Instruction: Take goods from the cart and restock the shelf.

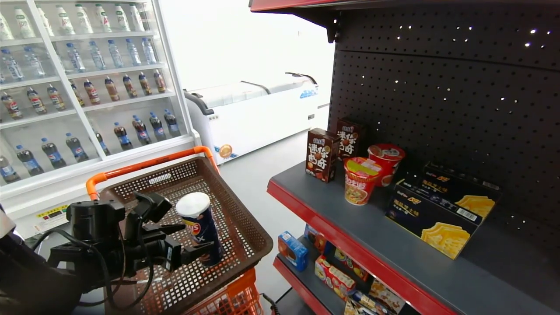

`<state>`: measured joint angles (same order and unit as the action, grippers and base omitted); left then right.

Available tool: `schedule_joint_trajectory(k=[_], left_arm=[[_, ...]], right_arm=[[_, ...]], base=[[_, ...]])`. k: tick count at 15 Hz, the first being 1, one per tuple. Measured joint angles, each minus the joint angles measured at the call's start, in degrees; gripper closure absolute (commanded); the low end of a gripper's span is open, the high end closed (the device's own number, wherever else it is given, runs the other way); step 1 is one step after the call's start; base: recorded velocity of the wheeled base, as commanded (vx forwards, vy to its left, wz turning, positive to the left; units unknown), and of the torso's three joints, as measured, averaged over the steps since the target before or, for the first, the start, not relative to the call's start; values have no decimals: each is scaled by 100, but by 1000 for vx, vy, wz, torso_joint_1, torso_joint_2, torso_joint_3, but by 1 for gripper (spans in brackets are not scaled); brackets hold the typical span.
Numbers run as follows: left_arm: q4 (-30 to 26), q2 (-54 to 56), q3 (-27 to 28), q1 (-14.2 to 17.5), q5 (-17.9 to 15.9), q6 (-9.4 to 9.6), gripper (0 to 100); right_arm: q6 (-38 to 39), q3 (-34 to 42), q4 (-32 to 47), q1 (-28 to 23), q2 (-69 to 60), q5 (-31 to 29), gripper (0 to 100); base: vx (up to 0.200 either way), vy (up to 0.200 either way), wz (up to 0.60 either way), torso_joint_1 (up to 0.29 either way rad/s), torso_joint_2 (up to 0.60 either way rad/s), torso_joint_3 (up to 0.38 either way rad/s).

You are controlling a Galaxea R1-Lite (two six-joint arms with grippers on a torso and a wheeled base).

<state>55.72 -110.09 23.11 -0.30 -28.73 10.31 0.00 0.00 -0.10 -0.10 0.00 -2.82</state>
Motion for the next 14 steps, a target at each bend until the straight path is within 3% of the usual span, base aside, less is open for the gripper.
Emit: schedule_joint_trajectory(k=[3,8,11,12,14], left_arm=[[88,-390,260,-32,230,0,0],[134,-788,522,-32,363,536,0],[132,-887,635,-33,321,602,0],[126,-907,673,-43,299,600,100],[118,-953,891,-90,319,567,100]], right_arm=[[0,0,0,0,0,0,0],[0,0,0,0,0,2,0],[0,0,0,0,0,2,0],[0,0,-1,0,0,2,0],[0,0,0,0,0,0,0]], base=[[0,0,0,0,0,0],[0,0,0,0,0,0],[0,0,0,0,0,0],[0,0,0,0,0,0],[0,0,0,0,0,0]])
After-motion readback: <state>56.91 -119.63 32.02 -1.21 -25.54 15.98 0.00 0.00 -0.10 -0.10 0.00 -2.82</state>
